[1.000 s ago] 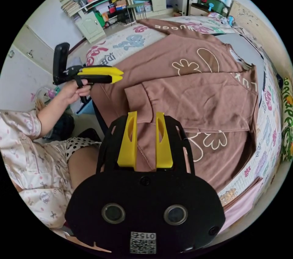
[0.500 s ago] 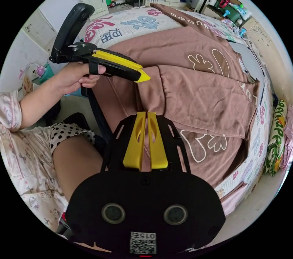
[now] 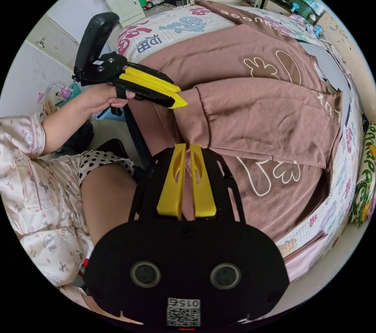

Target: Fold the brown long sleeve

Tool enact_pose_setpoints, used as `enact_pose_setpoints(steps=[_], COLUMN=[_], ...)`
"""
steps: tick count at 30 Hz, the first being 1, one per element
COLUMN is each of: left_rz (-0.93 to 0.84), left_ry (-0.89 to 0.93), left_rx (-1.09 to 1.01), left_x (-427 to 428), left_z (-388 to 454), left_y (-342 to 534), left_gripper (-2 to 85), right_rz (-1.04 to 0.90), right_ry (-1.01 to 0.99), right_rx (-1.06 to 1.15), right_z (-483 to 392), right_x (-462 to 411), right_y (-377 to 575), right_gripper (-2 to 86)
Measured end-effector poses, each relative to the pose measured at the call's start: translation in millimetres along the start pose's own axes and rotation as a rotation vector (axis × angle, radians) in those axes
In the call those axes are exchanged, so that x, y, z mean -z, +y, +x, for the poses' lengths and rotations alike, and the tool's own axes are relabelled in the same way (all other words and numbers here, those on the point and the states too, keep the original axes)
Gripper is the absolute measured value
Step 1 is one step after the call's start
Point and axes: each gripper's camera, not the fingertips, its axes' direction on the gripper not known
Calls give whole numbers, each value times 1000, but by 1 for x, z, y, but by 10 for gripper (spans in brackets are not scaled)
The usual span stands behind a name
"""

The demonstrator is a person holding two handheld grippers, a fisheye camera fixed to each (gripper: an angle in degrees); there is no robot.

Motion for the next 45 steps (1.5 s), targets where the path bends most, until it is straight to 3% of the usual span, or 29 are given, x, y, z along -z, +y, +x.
enact_pose_setpoints(steps=[6,9,11,14,18,25,31,37,45], left_rz=[-7,-5,-12,-28,-47,-56,-62,-118,-120], left_ry=[17,42,59,69,92,127,174,186,219], left_rx=[-9,-3,-6,-4,-7,-38,-36,-68,-58], left_x=[-1,0,2,5,4,12,17,-14,19], left_z=[6,7,10,14,20,41,59,91,112], left_y=[4,6,7,6,0,-15,-30,-49,-39], left_gripper=[13,19,29,71,81,18,5,1,1], right_rz=[172,323,445,616,714,813,930,894,915], right_ry=[-103,-172,-284,-403,-408,-440,-454,-392,-340], right_rx=[-171,-464,-776,-965,-1050,-1168,-1251,-1339,-1327], right_z=[54,128,195,243,270,316,344,356,321], right_x=[54,73,74,74,69,38,28,12,-14], right_y=[17,62,114,161,169,111,112,125,129], right_gripper=[58,64,62,70,86,102,34,9,25])
